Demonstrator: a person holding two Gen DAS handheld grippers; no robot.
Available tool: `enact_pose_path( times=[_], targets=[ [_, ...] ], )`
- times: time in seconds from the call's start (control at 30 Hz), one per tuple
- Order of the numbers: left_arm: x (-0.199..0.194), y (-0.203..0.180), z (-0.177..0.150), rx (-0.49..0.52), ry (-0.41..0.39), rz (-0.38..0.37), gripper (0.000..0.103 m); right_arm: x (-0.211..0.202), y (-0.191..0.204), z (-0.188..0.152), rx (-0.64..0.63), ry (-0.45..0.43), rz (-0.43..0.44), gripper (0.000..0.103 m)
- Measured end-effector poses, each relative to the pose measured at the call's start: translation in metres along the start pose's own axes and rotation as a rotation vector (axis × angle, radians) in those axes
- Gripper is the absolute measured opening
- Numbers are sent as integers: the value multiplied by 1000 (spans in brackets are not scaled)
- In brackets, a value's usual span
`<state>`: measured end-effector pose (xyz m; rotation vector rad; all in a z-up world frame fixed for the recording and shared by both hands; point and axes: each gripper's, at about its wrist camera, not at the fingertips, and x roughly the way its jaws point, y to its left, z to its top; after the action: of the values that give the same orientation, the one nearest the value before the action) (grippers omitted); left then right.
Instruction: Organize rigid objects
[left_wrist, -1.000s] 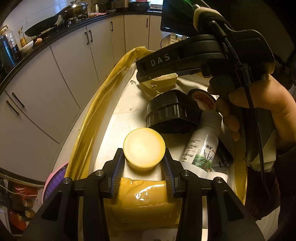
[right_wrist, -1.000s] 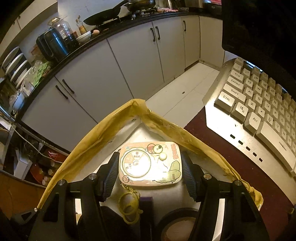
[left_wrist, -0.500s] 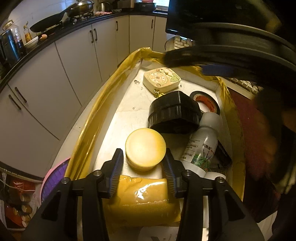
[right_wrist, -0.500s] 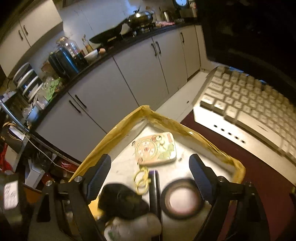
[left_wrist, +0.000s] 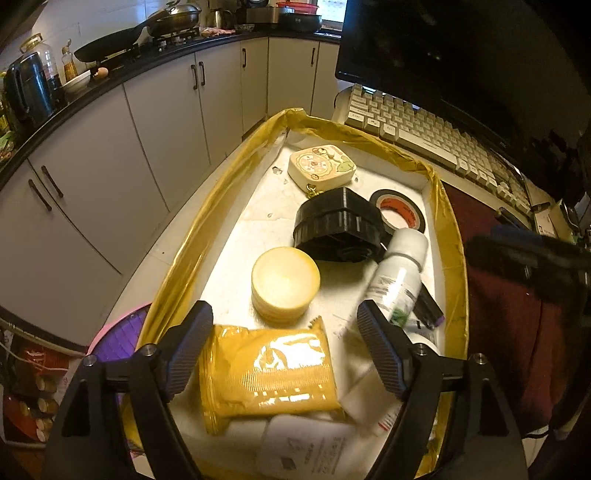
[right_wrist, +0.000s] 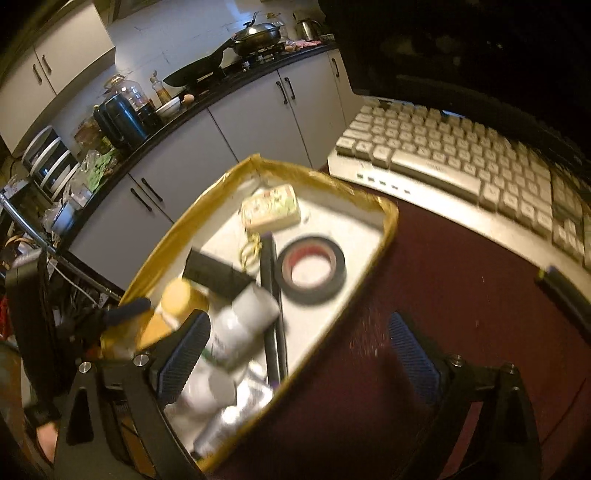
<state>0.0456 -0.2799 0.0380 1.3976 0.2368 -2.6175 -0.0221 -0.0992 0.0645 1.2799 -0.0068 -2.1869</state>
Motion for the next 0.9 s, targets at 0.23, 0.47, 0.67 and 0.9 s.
enact_pose_path(
  times=[0.23, 0.47, 0.67, 0.9],
  targets=[
    [-10, -10, -6, 35, 1, 16, 81, -8, 9, -21, -20, -3, 32, 101],
    [-31, -14, -13, 28, -55, 92, 81, -20, 9, -40, -15, -26, 24, 101],
    [-39, -13, -24, 3, -77, 51, 81, -27, 10, -57, -6, -36, 26, 101],
    [-39, -18, -34, 20, -71, 69, 81, -34, 16, -72, -19, -51, 11, 101]
  ],
)
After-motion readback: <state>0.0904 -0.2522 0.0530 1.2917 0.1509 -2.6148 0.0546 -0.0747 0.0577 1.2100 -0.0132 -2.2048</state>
